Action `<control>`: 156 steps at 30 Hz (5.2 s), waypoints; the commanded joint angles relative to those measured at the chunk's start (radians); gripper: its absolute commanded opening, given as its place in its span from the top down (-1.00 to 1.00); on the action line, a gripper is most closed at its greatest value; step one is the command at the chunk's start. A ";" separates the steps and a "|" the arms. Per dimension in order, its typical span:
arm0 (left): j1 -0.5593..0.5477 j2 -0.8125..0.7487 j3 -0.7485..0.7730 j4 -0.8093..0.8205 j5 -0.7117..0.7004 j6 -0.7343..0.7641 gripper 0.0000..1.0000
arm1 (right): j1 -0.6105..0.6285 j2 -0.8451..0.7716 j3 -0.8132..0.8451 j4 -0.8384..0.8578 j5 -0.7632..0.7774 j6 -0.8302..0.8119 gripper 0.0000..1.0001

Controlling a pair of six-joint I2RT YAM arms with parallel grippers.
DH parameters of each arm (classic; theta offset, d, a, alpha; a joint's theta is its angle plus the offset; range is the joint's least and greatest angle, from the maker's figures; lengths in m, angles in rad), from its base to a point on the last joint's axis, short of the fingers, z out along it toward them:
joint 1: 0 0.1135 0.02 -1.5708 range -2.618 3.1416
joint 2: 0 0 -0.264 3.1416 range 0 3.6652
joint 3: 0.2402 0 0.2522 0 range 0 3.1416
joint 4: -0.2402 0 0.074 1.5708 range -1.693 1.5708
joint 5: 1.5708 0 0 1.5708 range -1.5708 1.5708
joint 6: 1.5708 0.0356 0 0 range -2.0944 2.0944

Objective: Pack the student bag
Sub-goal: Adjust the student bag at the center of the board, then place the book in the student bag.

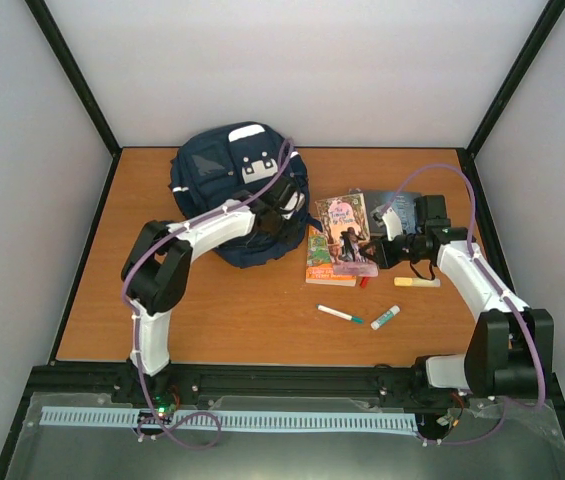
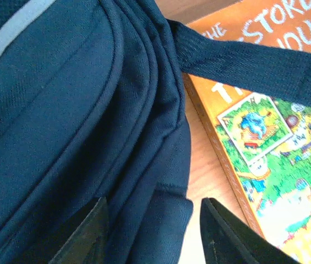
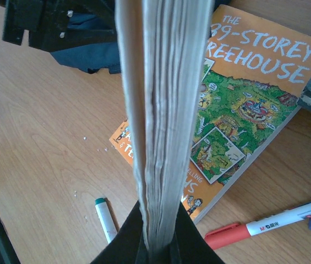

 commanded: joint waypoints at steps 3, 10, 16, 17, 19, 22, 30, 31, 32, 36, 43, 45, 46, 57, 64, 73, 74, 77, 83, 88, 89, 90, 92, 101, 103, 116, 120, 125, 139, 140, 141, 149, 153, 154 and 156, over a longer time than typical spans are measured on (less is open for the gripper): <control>-0.021 0.081 0.114 -0.089 -0.126 0.047 0.19 | -0.007 0.010 -0.002 0.024 -0.016 -0.005 0.95; -0.027 0.053 0.094 -0.104 -0.210 0.053 0.79 | -0.008 0.031 -0.007 0.021 -0.032 0.001 0.94; -0.026 -0.096 -0.026 -0.066 -0.231 -0.015 0.98 | -0.007 0.028 -0.004 0.018 -0.062 0.015 0.94; -0.027 -0.132 -0.068 -0.056 -0.232 -0.036 0.98 | -0.008 0.026 -0.004 0.017 -0.064 0.018 0.94; -0.027 -0.205 -0.139 -0.039 -0.230 -0.086 0.98 | -0.007 0.026 -0.007 0.014 -0.067 0.019 0.94; -0.029 -0.316 -0.248 -0.016 -0.210 -0.164 0.98 | -0.008 0.028 -0.010 0.016 -0.072 0.019 0.94; -0.106 -0.525 -0.476 -0.010 -0.190 -0.360 0.98 | 0.009 0.101 0.030 0.009 -0.119 0.029 0.94; -0.119 -0.543 -0.495 -0.011 -0.192 -0.382 0.98 | 0.019 0.110 0.037 0.008 -0.123 0.032 0.94; -0.135 -0.563 -0.512 -0.012 -0.197 -0.408 0.98 | 0.029 0.117 0.043 0.006 -0.125 0.031 0.94; -0.206 -0.610 -0.562 0.015 -0.213 -0.452 0.98 | 0.051 0.111 0.036 0.012 -0.125 0.028 0.94; -0.234 -0.568 -0.481 -0.137 -0.260 -0.225 0.95 | 0.052 0.079 0.019 0.010 -0.117 0.019 0.94; -0.233 -0.568 -0.473 -0.172 -0.255 -0.153 0.78 | 0.052 0.063 0.013 0.012 -0.111 0.014 0.94; -0.233 -0.566 -0.472 -0.185 -0.247 -0.128 0.59 | 0.052 0.057 0.011 0.011 -0.109 0.013 0.94; -0.232 -0.507 -0.463 -0.245 -0.210 -0.061 -0.10 | 0.050 0.020 0.005 0.002 -0.102 0.001 0.94; -0.223 -0.401 -0.426 -0.224 -0.247 -0.021 0.07 | 0.050 0.019 0.003 -0.005 -0.107 -0.006 0.94; -0.221 -0.333 -0.340 -0.229 -0.308 -0.033 0.80 | 0.050 0.002 0.001 -0.014 -0.118 0.012 0.95; -0.221 -0.341 -0.331 -0.231 -0.310 -0.034 0.88 | 0.050 -0.001 0.004 -0.022 -0.123 0.016 0.94; -0.220 -0.380 -0.302 -0.249 -0.336 -0.036 0.98 | 0.050 0.009 0.040 -0.069 -0.154 0.025 0.94; -0.215 -0.475 -0.244 -0.280 -0.444 -0.025 0.98 | 0.051 0.084 0.160 -0.209 -0.287 0.083 0.94; -0.202 -0.511 -0.181 -0.286 -0.500 -0.058 0.99 | 0.050 0.142 0.258 -0.308 -0.410 0.210 0.94; -0.202 -0.514 -0.158 -0.296 -0.503 -0.065 0.99 | 0.051 0.137 0.250 -0.304 -0.432 0.249 0.94; -0.202 -0.516 -0.134 -0.299 -0.506 -0.065 0.98 | 0.051 0.130 0.237 -0.301 -0.453 0.286 0.94; -0.202 -0.516 -0.096 -0.306 -0.516 -0.060 0.98 | 0.051 0.110 0.195 -0.290 -0.477 0.358 0.94; -0.199 -0.499 -0.013 -0.309 -0.598 -0.082 0.98 | 0.075 -0.004 -0.066 -0.174 -0.509 0.571 0.95; -0.198 -0.506 -0.020 -0.295 -0.583 -0.093 0.99 | 0.107 -0.003 -0.075 -0.156 -0.494 0.573 0.95; -0.199 -0.544 -0.042 -0.268 -0.548 -0.143 0.99 | 0.353 0.147 0.042 -0.090 -0.511 0.551 0.94; -0.198 -0.560 -0.027 -0.265 -0.544 -0.157 0.98 | 0.416 0.245 0.118 -0.086 -0.542 0.534 0.94; -0.199 -0.597 -0.002 -0.253 -0.550 -0.175 0.98 | 0.441 0.366 0.171 -0.083 -0.540 0.520 0.95; -0.198 -0.630 0.175 -0.347 -0.597 -0.120 0.98 | 0.447 0.587 0.195 -0.220 -0.123 0.463 0.94; -0.198 -0.633 0.183 -0.356 -0.609 -0.119 0.99 | 0.447 0.592 0.195 -0.223 -0.112 0.459 0.94; -0.199 -0.640 0.187 -0.358 -0.619 -0.118 0.98 | 0.446 0.595 0.198 -0.223 -0.105 0.452 0.94; -0.199 -0.693 0.049 -0.279 -0.569 -0.126 0.99 | 0.447 0.553 0.353 -0.255 -0.346 0.377 0.94; -0.199 -0.696 0.000 -0.246 -0.545 -0.138 0.98 | 0.447 0.538 0.426 -0.286 -0.468 0.370 0.94; -0.199 -0.699 -0.010 -0.236 -0.543 -0.140 0.99 | 0.447 0.540 0.441 -0.294 -0.485 0.370 0.94; -0.199 -0.702 -0.025 -0.222 -0.540 -0.142 0.99 | 0.447 0.541 0.463 -0.291 -0.494 0.387 0.94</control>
